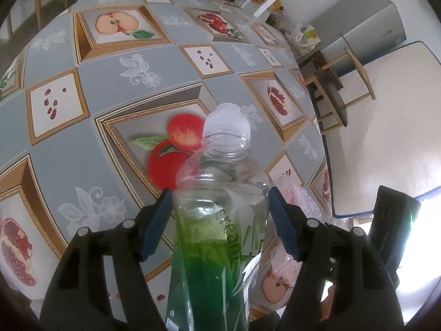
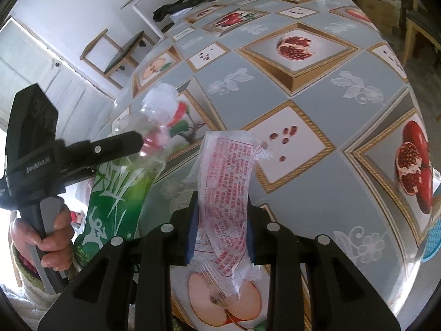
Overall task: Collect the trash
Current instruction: 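Lift the bottle with the left gripper while the right gripper holds the wrapper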
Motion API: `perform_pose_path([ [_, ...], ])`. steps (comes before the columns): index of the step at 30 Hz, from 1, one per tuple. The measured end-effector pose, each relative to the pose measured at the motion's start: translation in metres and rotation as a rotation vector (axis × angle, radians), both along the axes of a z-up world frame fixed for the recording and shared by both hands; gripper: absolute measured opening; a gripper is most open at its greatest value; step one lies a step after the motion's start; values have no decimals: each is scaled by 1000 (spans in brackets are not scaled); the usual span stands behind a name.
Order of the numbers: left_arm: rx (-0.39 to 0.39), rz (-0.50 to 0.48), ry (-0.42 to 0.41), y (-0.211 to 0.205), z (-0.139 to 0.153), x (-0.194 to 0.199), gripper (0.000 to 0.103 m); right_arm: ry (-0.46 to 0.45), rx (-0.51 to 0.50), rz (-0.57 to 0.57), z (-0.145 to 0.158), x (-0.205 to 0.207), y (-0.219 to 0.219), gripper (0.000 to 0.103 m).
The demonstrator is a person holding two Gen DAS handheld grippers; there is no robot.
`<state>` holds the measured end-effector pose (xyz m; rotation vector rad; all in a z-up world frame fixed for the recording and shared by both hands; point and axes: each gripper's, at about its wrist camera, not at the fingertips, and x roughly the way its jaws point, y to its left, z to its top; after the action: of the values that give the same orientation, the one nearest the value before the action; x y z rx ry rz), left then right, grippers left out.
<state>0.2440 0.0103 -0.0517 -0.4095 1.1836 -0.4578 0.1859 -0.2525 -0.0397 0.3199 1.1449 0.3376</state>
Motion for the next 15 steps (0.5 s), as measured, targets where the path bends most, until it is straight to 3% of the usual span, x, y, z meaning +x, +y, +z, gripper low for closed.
perform_pose_path([
  [15, 103, -42, -224, -20, 46, -41, 67, -31, 2, -44, 11, -4, -15, 28],
])
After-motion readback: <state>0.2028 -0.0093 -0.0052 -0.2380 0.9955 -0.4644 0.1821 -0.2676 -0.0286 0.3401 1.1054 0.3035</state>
